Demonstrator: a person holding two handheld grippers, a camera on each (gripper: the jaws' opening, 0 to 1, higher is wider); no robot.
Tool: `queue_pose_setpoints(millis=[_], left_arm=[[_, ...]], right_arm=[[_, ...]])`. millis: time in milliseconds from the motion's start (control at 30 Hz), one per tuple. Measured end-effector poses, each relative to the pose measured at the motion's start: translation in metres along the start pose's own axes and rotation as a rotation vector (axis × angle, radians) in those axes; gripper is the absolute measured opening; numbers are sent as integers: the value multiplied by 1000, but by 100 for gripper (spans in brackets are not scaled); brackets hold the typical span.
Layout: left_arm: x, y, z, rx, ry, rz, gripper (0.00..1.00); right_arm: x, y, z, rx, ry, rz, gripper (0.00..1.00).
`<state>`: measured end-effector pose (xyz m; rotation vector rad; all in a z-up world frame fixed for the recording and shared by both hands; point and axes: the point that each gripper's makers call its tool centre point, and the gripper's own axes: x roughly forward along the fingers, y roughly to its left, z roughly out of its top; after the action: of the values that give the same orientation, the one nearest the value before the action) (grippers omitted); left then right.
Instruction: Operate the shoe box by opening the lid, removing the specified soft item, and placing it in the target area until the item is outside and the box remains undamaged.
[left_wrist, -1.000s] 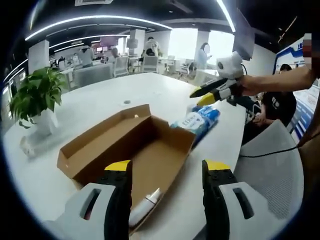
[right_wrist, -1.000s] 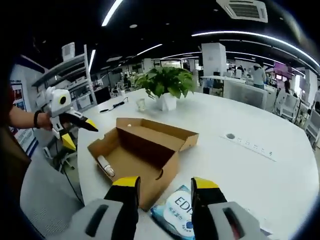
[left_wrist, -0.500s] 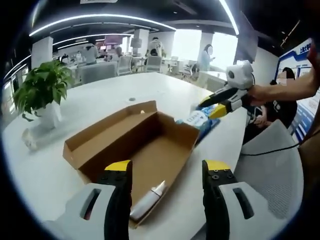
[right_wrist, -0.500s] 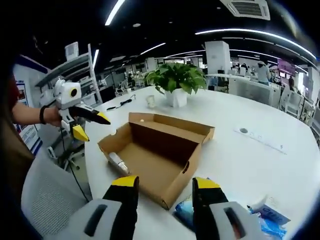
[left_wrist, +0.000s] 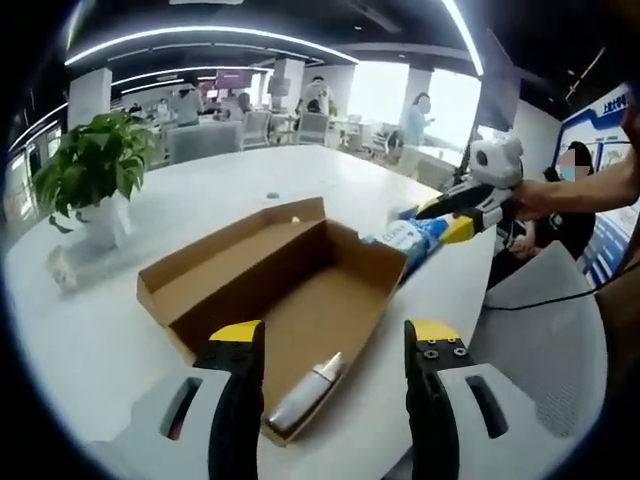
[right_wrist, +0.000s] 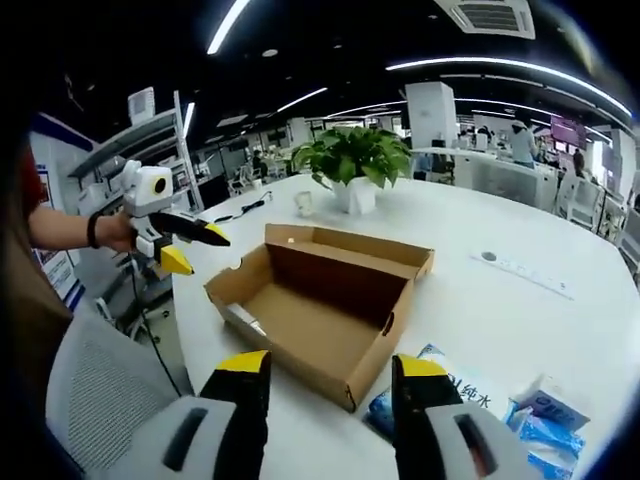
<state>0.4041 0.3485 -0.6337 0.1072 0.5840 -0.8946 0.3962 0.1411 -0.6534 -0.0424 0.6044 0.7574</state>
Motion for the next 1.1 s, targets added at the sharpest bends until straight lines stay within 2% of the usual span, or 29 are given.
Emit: queue_pose_setpoints(millis=[333, 533, 667, 1033, 1100], left_arm=[[-5, 17, -4, -1, 14, 10, 56], [-2, 27, -2, 7, 24, 12, 56], [1, 38, -4, -19, 29, 24, 56], [15, 53, -8, 71, 122, -5, 56], [20, 53, -12, 130, 162, -24, 56]], right_arm=[[-1, 10, -7, 2, 17, 10, 48], [-4, 11, -2, -6, 10, 10, 48], [-5, 11, -2, -6, 10, 7, 48], [-10, 16, -13, 15, 13, -2, 49], [-12, 17, -14, 19, 13, -5, 49]])
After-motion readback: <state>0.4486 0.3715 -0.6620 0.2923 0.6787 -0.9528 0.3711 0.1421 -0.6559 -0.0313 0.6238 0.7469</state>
